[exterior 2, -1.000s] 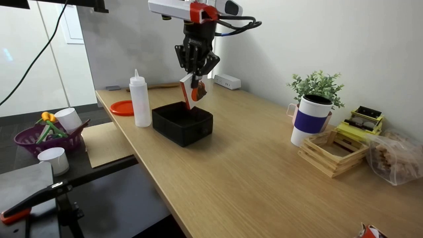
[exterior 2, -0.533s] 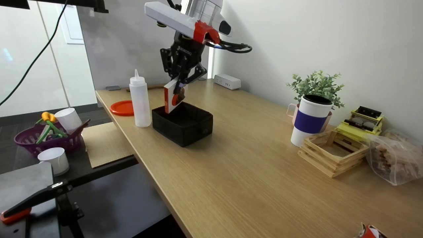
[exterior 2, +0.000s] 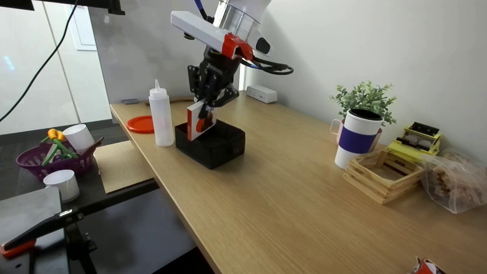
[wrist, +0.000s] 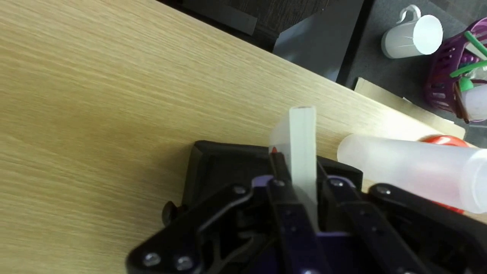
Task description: Put the book in the box
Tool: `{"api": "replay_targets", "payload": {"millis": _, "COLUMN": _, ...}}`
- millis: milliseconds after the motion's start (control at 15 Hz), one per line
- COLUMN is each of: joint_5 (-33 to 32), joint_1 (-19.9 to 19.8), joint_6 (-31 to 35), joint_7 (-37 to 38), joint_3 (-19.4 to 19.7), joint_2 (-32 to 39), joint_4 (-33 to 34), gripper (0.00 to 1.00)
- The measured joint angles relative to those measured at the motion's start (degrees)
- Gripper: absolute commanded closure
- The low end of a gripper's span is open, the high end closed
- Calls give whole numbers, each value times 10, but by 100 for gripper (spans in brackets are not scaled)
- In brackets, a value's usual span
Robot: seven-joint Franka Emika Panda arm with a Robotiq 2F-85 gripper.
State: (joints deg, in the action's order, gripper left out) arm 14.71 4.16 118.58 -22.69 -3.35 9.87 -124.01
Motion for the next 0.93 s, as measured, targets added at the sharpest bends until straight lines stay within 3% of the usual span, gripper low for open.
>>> {"api": "replay_targets", "payload": {"millis": 533, "joint_5": -52, "joint_1": 0, "joint_6": 3, "joint_7": 29, "joint_3": -1, "joint_2": 27, "joint_4": 58, "gripper": 96}}
{"api": "replay_targets", "payload": {"millis": 933, "joint_5": -55, "joint_1": 0, "joint_6": 1, "joint_7": 29, "joint_3": -1, "joint_2": 58, "joint_4": 96, "gripper": 96}}
